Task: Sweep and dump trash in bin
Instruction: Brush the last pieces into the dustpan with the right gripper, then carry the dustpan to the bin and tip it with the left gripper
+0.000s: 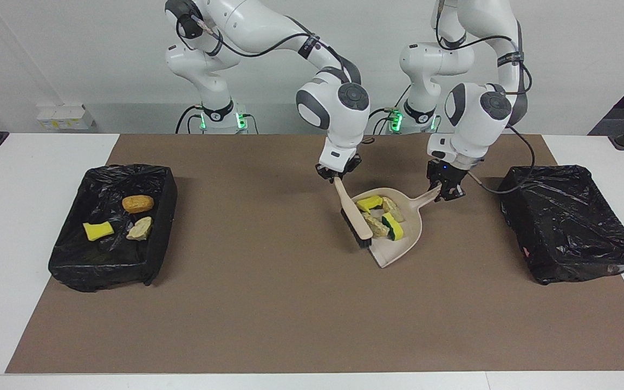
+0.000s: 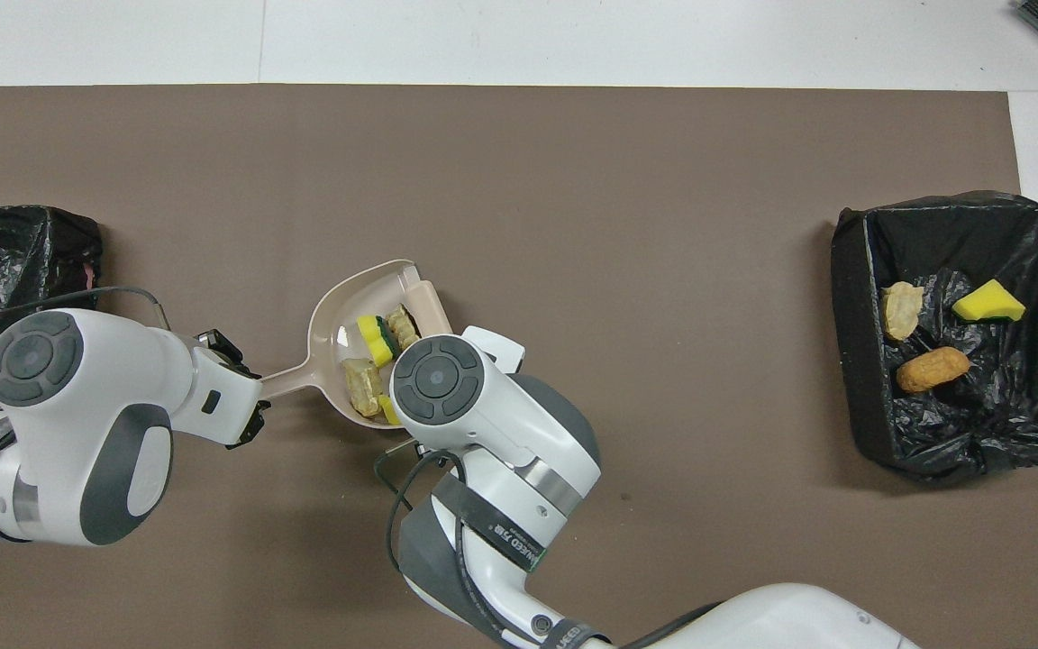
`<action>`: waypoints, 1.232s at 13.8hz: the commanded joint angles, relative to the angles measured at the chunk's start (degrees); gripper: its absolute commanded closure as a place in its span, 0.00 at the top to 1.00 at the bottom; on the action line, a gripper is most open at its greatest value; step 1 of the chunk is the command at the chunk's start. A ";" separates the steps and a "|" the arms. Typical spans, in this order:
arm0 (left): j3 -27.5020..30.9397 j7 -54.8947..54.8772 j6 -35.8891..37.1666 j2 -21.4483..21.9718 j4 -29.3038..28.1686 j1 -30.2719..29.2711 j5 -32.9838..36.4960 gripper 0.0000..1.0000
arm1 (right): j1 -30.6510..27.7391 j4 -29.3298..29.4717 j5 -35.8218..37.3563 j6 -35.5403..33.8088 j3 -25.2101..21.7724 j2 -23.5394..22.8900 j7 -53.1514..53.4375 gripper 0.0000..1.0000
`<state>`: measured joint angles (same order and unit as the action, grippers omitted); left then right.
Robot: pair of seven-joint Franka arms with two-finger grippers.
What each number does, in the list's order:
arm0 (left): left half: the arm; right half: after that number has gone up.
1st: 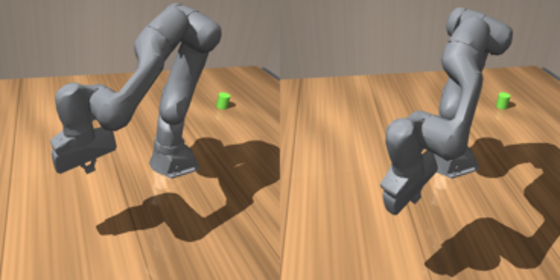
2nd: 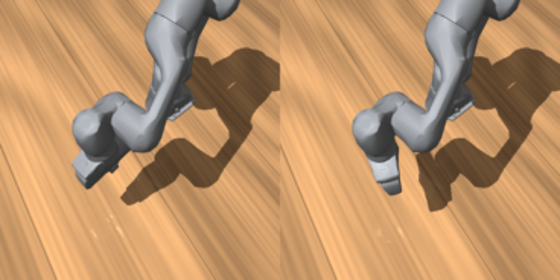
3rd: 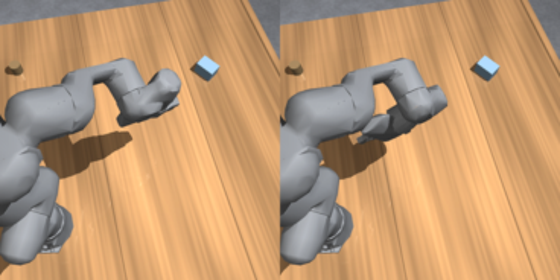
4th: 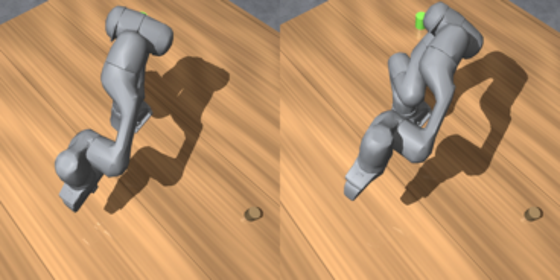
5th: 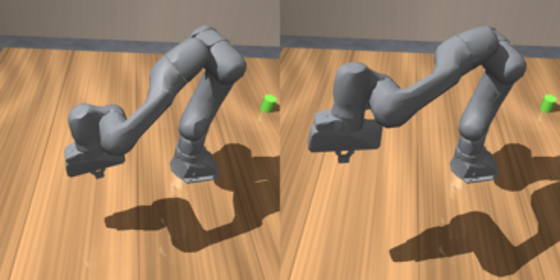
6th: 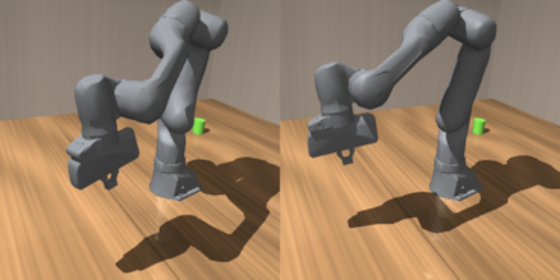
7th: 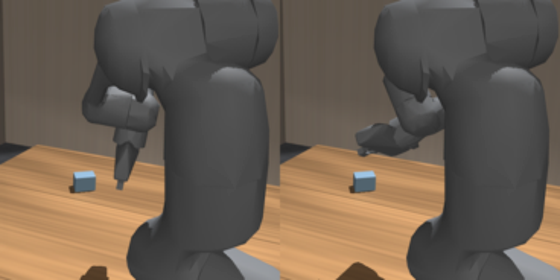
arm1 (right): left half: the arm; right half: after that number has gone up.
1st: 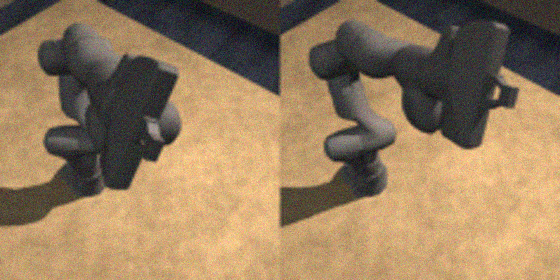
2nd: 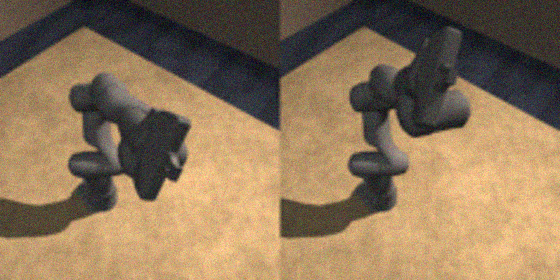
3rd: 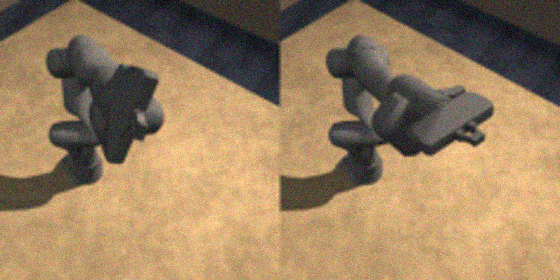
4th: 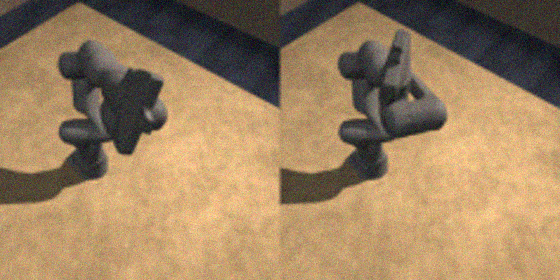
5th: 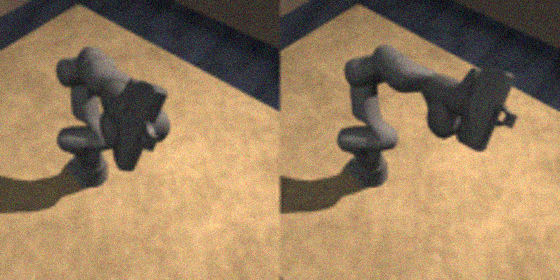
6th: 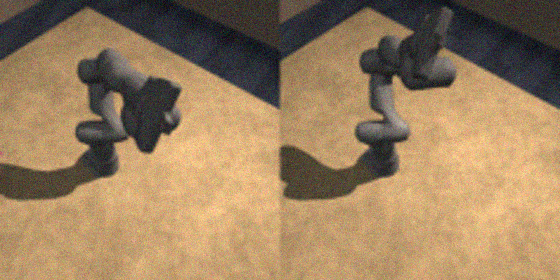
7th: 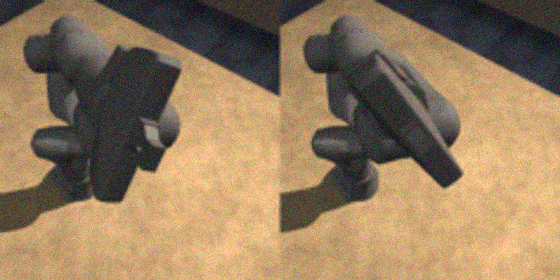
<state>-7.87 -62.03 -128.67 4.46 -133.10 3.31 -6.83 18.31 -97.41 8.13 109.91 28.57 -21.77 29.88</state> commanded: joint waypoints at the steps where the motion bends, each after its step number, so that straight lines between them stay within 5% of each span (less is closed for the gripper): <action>1: -0.21 -0.72 -0.89 0.98 -0.32 -1.63 -1.43 0.00 | -0.46 -1.20 0.40 -2.51 0.52 4.79 1.67 0.00; 6: 0.14 -0.72 2.70 3.36 1.87 -9.35 -4.67 0.00 | -0.38 -2.61 -1.01 -4.71 0.61 6.74 5.70 0.00; 11: 0.31 -6.00 12.10 3.19 9.68 -19.63 -8.28 0.00 | 1.11 -13.48 -10.39 -4.80 0.61 14.28 14.66 0.00; 14: 0.49 -5.12 14.31 2.40 15.13 -25.78 -9.25 0.00 | 6.12 -17.19 -12.26 -4.01 0.61 14.82 21.69 0.00; 17: 0.49 -5.03 18.88 1.08 20.67 -32.90 -9.96 0.00 | 8.15 -21.58 -15.77 5.61 0.61 15.53 24.79 0.00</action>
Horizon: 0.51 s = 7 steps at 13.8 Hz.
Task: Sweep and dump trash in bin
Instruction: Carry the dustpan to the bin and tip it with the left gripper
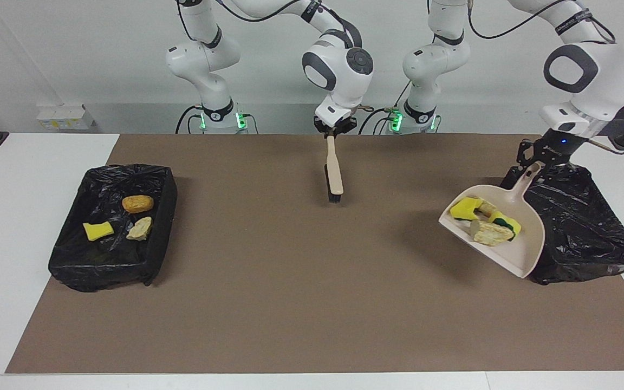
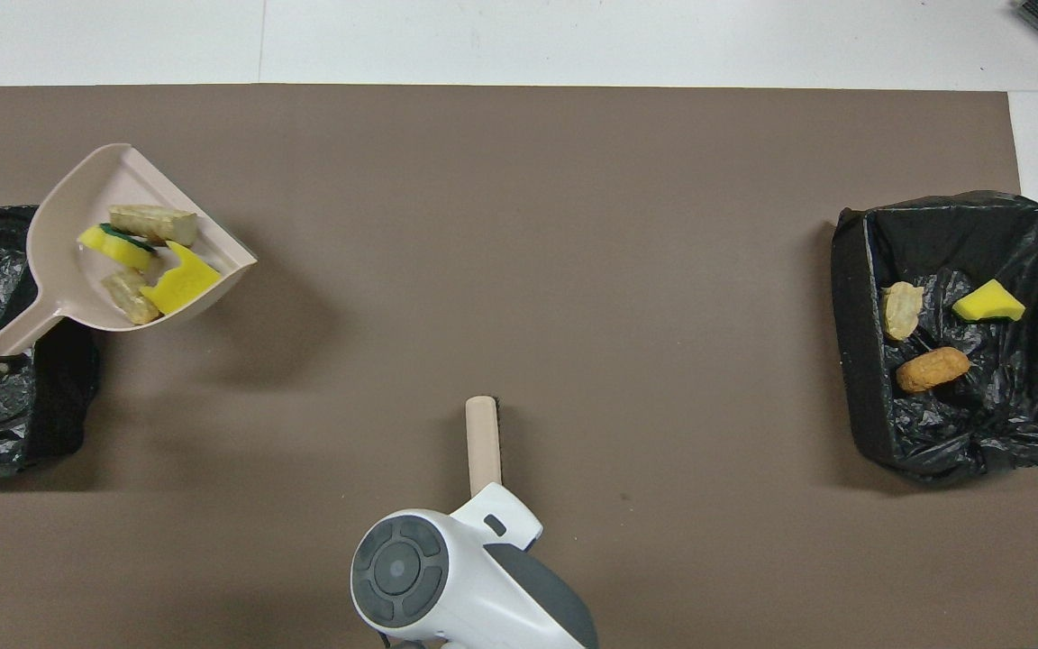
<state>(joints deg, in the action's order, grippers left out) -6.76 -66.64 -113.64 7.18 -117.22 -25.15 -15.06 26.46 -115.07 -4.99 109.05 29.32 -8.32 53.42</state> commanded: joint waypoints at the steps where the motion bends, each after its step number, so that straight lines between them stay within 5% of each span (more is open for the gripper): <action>1: -0.62 -0.51 5.43 -2.34 6.46 -6.90 -1.64 0.00 | -0.01 -4.89 -2.66 9.66 -0.14 1.99 1.16 0.00; 7: 0.00 0.02 8.78 -4.63 12.01 -17.38 3.34 0.00 | 0.26 -8.50 -2.75 15.31 -0.14 0.76 0.98 0.00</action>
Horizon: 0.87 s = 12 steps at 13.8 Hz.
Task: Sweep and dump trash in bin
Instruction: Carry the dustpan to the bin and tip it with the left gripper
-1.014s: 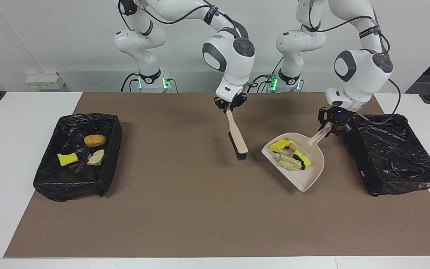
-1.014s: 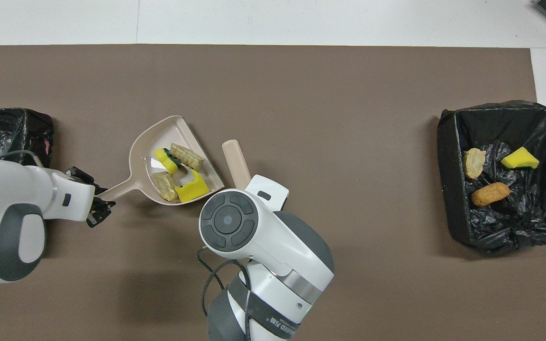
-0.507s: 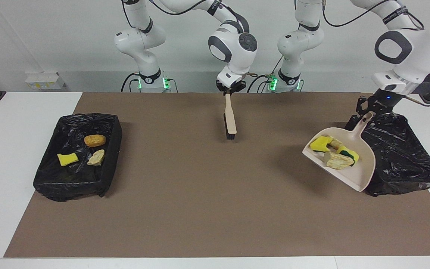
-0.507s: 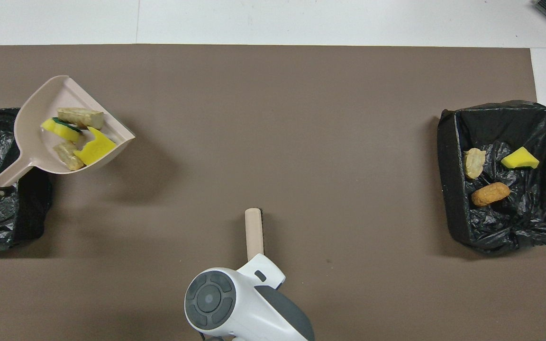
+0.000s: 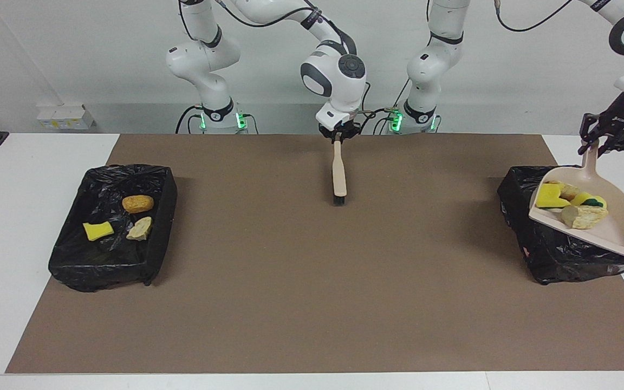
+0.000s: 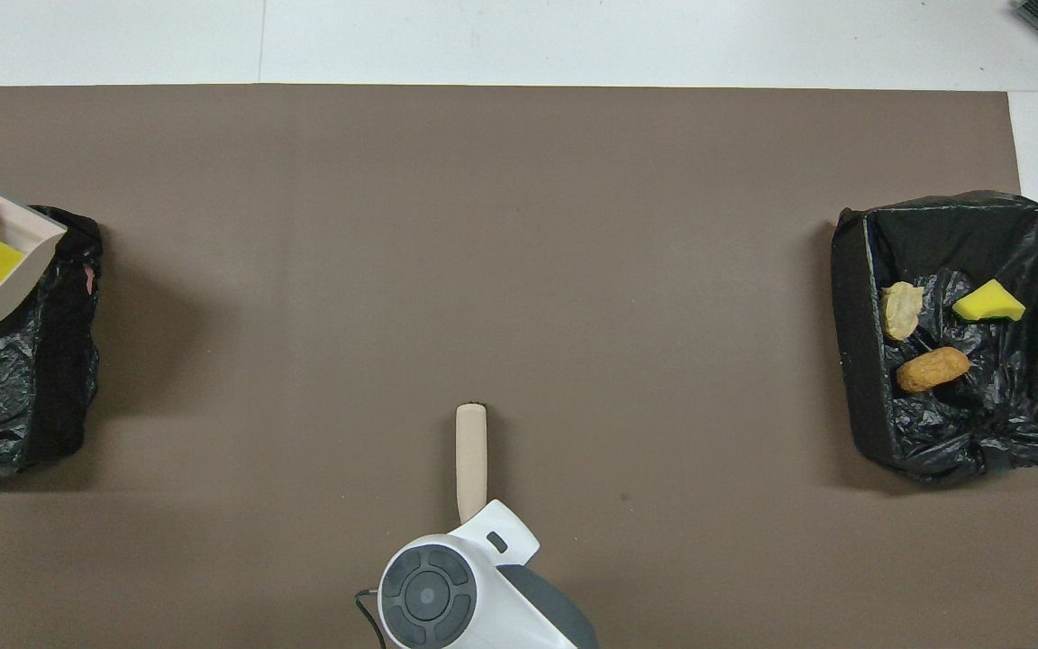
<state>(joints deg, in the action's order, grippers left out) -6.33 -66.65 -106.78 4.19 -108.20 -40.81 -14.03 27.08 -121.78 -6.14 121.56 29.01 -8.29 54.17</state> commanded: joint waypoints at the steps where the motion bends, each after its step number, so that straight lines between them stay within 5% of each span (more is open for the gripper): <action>1: 0.00 0.12 2.45 -1.90 3.52 -2.07 4.69 0.00 | -0.53 -1.79 -1.59 2.89 0.17 0.64 0.14 0.00; 3: 0.44 0.55 2.46 -2.16 4.31 -1.99 11.19 0.00 | -0.79 -1.71 -1.85 2.89 0.17 0.29 -0.20 0.20; 7: 0.18 4.15 2.72 -2.69 4.76 -0.41 27.09 0.00 | -1.06 0.13 -1.68 1.23 0.08 -0.50 -0.30 0.38; 8: 0.00 5.03 3.33 -2.78 4.93 0.55 30.52 0.00 | -0.97 1.44 -1.59 -0.61 0.00 -0.76 -0.12 0.58; 10: 0.00 5.22 3.51 -3.04 5.28 1.52 34.58 0.00 | -1.58 2.77 -1.07 -1.33 -0.18 -0.25 0.41 0.68; 11: 0.00 5.22 3.51 -3.39 5.72 2.75 35.99 0.00 | -2.37 2.78 -1.06 -1.59 -0.44 1.33 -0.29 0.86; 12: -0.09 5.13 3.77 -3.66 6.16 3.71 36.44 0.00 | -4.90 2.78 -1.06 -2.38 -0.36 3.60 -0.91 0.89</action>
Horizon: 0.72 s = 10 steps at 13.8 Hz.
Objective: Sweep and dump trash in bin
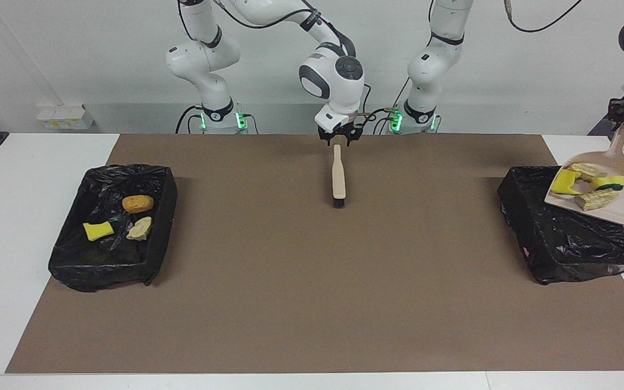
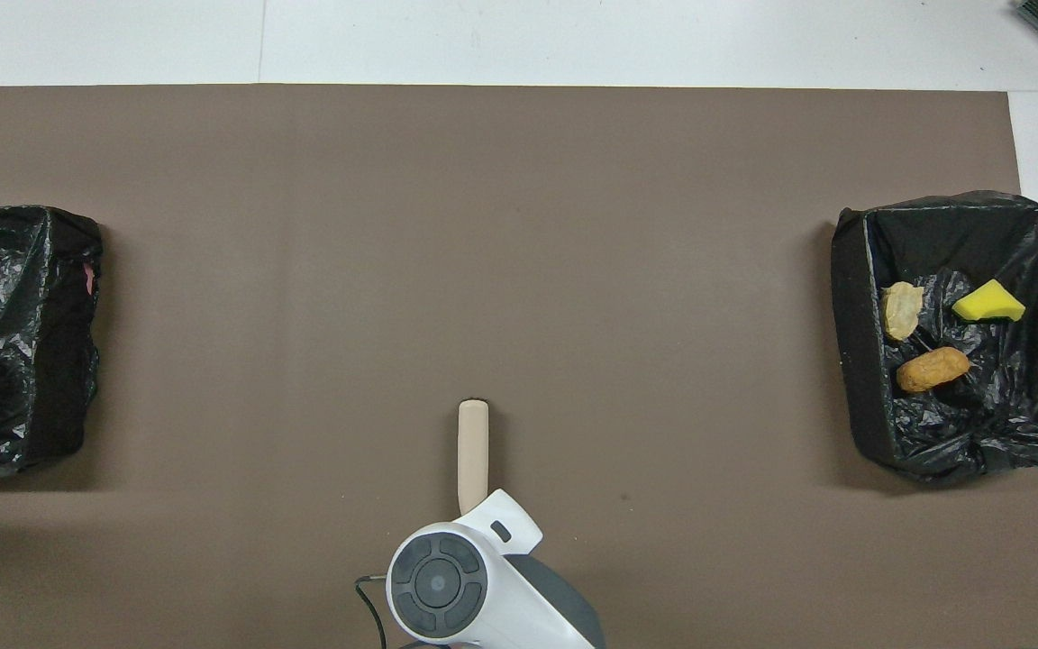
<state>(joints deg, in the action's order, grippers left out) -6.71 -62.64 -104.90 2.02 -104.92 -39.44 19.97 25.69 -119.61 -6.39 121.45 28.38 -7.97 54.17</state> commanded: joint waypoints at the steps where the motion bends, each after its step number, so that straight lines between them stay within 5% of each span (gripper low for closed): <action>1: 0.12 0.51 1.90 -1.58 2.88 3.05 3.32 0.00 | -5.90 0.52 -0.64 -3.92 0.44 6.18 -3.35 1.00; 8: 0.12 -15.57 1.72 -1.58 6.04 8.07 8.95 0.00 | -21.19 1.83 -1.52 -8.59 -0.78 18.06 -12.05 1.00; 10: 0.12 -17.86 -0.03 -1.58 6.04 7.89 10.96 0.00 | -23.58 4.90 -1.52 -16.12 -4.11 19.56 -17.76 1.00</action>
<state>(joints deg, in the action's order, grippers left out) -7.00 -77.76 -104.03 1.28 -100.41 -31.80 28.57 4.79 -116.84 -6.39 110.51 26.22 9.70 41.60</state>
